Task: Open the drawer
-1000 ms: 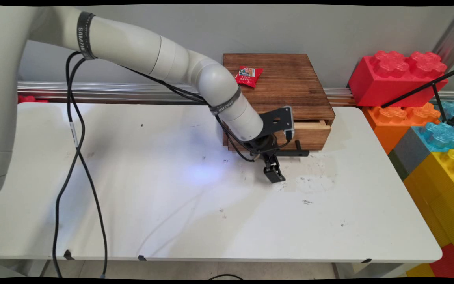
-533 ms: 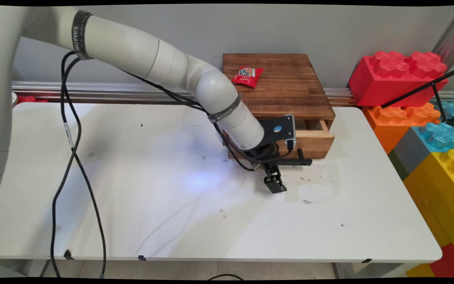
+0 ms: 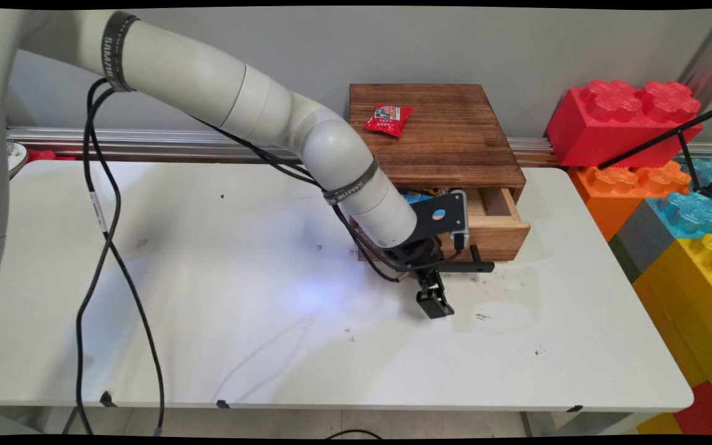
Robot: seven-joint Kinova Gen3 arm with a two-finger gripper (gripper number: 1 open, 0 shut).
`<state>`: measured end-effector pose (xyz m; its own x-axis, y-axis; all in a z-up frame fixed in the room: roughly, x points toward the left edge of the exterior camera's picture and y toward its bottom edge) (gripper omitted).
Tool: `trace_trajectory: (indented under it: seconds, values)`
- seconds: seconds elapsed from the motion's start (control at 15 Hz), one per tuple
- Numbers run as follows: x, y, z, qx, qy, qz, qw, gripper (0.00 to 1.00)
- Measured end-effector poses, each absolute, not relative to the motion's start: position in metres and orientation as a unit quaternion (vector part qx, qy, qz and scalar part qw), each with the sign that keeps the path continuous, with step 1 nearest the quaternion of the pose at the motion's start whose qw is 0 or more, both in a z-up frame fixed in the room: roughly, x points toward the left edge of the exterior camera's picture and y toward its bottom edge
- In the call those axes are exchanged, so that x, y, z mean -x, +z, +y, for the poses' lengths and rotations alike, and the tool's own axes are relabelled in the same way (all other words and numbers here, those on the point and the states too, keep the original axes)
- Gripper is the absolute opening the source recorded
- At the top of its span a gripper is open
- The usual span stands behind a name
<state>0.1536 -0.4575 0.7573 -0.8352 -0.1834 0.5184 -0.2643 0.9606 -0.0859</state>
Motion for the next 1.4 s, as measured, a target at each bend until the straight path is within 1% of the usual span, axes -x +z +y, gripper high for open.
trace_trajectory:
  seconds: [0.87, 1.4]
  values:
    - [-0.144, 0.761, -0.420, -0.108, 0.066, -0.955, 0.268, 1.00]
    - [-0.137, 0.764, -0.401, -0.137, 0.056, -0.950, 0.274, 1.00]
